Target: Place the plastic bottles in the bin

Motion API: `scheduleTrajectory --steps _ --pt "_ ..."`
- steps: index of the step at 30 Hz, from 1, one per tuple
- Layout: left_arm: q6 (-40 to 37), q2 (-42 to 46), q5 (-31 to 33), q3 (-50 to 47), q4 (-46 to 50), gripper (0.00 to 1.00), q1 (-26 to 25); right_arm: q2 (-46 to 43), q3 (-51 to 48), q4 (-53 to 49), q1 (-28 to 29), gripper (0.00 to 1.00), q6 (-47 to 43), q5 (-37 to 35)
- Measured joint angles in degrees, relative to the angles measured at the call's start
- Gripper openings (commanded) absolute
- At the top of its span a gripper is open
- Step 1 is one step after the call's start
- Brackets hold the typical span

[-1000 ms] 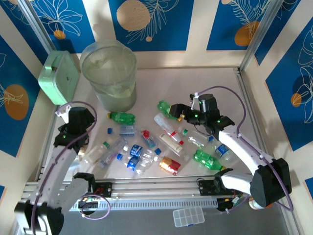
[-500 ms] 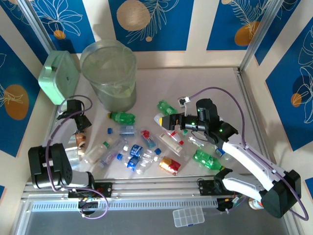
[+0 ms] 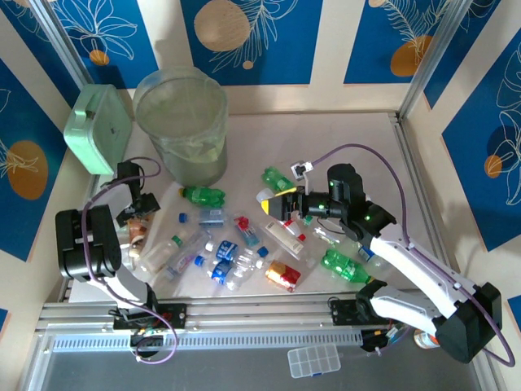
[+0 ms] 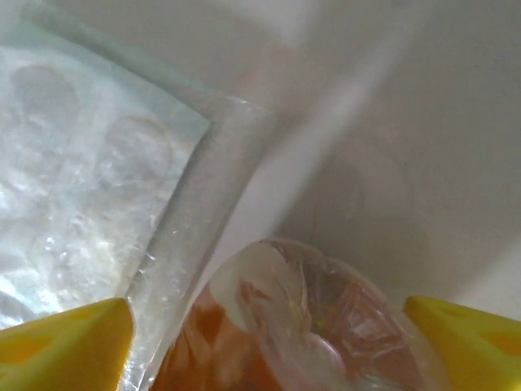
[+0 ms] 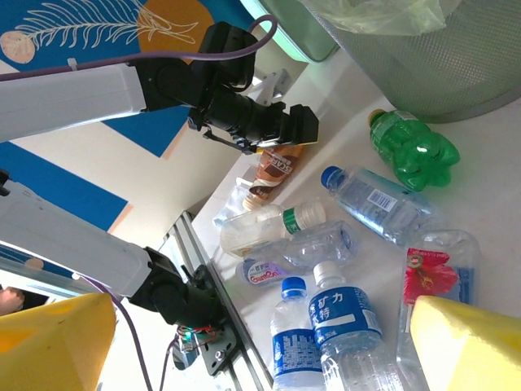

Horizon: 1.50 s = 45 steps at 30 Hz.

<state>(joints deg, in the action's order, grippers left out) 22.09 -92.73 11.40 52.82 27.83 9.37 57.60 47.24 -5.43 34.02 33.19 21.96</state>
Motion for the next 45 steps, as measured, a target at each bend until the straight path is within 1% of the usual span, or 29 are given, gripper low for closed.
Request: scheduleTrajectory --steps 3,5,8,14,18,25,29,32,36,39,42,45 --pt "0.11 0.83 -1.64 -0.04 -1.27 0.59 0.00 0.39 0.00 0.52 0.09 0.84 -0.20 0.17" --pt "0.00 1.03 -2.78 0.04 -1.84 0.54 0.00 1.27 0.00 1.01 0.11 0.80 -0.31 0.20" --pt "0.02 0.94 -4.22 0.55 -1.81 0.50 0.00 2.60 0.00 1.22 0.11 0.79 -0.39 0.15" --pt "0.04 1.29 -5.01 1.64 -1.79 0.51 0.00 2.93 0.70 0.68 0.11 0.77 -0.42 -0.57" --pt "0.07 4.59 -4.96 2.21 -1.31 0.52 0.00 1.46 1.46 -0.48 0.17 0.77 -0.44 -2.34" --pt "1.05 13.75 -3.21 2.67 -1.70 0.50 -0.42 -2.01 2.29 -2.12 1.20 0.77 -0.83 -6.84" --pt "4.28 19.78 -1.99 1.42 -1.81 0.49 -0.92 -2.03 4.26 -4.55 2.08 0.77 -1.03 -8.85" --pt "7.06 26.62 -1.29 -0.31 -1.44 0.49 -0.94 -2.05 6.03 -6.08 3.23 0.77 -1.40 -10.08" --pt "10.62 33.66 -0.85 -0.39 0.20 0.48 -0.96 -2.34 8.28 -8.20 4.52 0.77 -1.97 -11.85" --pt "12.55 35.93 -0.81 2.12 3.23 0.48 -1.33 -2.82 10.49 -10.75 6.49 0.78 -3.21 -14.38" --pt "13.94 36.04 -1.31 6.32 4.83 0.47 -2.75 -3.45 13.38 -13.25 8.26 0.78 -4.66 -16.74" --pt "14.08 35.89 -2.64 11.06 5.75 0.43 -5.25 -4.28 16.17 -15.52 8.90 0.78 -5.95 -18.64"
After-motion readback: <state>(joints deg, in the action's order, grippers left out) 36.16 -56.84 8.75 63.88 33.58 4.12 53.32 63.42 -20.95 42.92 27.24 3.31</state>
